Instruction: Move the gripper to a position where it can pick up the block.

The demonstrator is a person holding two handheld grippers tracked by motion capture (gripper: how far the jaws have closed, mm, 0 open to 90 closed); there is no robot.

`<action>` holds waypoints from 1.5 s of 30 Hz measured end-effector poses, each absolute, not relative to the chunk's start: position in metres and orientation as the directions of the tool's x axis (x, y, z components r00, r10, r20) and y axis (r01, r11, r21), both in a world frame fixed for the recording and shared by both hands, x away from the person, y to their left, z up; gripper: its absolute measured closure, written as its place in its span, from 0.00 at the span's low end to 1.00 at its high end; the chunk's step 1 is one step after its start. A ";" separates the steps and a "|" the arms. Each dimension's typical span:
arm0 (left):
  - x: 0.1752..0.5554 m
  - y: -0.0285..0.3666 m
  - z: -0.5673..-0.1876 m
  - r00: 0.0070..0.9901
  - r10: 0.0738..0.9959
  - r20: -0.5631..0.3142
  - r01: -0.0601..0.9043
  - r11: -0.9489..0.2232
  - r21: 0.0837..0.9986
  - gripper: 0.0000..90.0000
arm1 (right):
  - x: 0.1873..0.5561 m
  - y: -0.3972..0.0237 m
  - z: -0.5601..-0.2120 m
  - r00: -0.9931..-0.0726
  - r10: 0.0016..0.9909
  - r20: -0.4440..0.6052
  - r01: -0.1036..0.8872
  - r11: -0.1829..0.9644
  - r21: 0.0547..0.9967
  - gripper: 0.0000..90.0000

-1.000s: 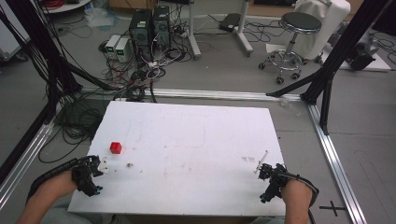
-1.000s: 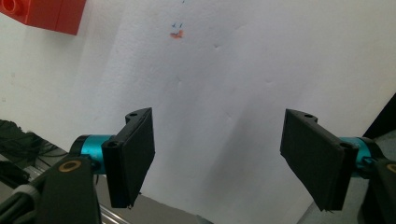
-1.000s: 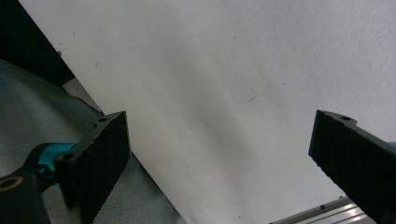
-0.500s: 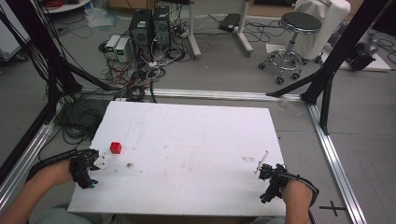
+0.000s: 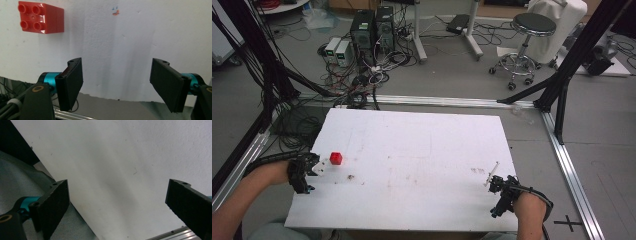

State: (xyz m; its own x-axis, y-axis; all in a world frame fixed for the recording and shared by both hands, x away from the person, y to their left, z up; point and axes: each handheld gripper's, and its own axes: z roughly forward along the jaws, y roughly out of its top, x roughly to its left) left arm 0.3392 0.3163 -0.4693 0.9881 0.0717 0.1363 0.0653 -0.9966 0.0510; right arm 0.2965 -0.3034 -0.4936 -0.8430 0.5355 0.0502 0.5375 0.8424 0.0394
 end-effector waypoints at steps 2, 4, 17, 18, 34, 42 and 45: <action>0.343 0.317 -0.467 0.989 0.063 0.132 0.056 -0.997 0.053 0.30 | 0.296 -0.304 -0.493 -0.842 0.538 0.050 0.540 0.841 0.035 0.05; 0.347 0.316 -0.465 0.991 0.041 0.131 0.035 -0.998 0.046 0.30 | 0.296 -0.304 -0.494 -0.842 0.537 0.051 0.539 0.841 0.039 0.05; 0.377 0.313 -0.450 0.991 -0.007 0.132 -0.015 -0.998 0.061 0.30 | 0.296 -0.305 -0.494 -0.846 0.531 0.052 0.533 0.845 0.039 0.05; 0.377 0.313 -0.450 0.991 -0.007 0.132 -0.015 -0.998 0.061 0.30 | 0.296 -0.305 -0.494 -0.844 0.534 0.055 0.536 0.843 0.035 0.05; 0.406 0.310 -0.457 0.994 -0.011 0.107 -0.018 -0.998 0.064 0.30 | 0.295 -0.308 -0.495 -0.844 0.533 0.057 0.536 0.842 0.061 0.05; 0.417 0.304 -0.463 0.994 -0.029 0.104 -0.035 -0.998 0.055 0.29 | 0.294 -0.309 -0.493 -0.842 0.536 0.057 0.539 0.840 0.063 0.05; 0.423 0.300 -0.467 0.994 -0.035 0.105 -0.040 -0.998 0.050 0.30 | 0.294 -0.309 -0.494 -0.842 0.536 0.058 0.539 0.840 0.065 0.05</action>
State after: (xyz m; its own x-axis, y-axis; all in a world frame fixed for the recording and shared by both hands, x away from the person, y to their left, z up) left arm 0.4227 0.3005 -0.4671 0.9939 -0.0345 0.1051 -0.0400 -0.9979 0.0501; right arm 0.2937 -0.3093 -0.4942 -0.8425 0.5356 0.0580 0.5385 0.8401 0.0646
